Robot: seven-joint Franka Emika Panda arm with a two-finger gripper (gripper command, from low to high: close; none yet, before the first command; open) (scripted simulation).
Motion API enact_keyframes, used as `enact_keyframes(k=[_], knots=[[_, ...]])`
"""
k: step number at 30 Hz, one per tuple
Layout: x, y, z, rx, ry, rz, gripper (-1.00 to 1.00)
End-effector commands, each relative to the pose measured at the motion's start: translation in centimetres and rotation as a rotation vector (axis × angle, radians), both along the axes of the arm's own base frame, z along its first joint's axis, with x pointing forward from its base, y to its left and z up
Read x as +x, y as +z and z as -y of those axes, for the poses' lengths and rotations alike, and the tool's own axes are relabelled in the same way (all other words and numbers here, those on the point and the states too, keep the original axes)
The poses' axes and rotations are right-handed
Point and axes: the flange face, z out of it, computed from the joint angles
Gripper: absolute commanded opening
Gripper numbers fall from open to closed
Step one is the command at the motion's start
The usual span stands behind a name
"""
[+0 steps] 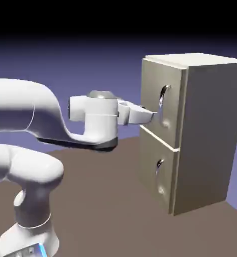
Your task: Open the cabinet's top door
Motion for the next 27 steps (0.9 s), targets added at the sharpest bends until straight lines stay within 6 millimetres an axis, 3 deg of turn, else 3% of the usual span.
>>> enact_keyframes(k=[1,6,11,12,27], knots=[[0.1,-0.1,0.1,0.01,0.008,0.02,1.0],[0.5,-0.6,0.5,0.052,0.044,0.098,1.0],[5.5,-0.6,0.1,0.051,0.044,0.098,1.0],[5.5,-0.6,0.1,0.051,0.044,0.098,-1.0],[-2.1,-0.6,-6.3,0.032,-0.339,0.107,-1.0]])
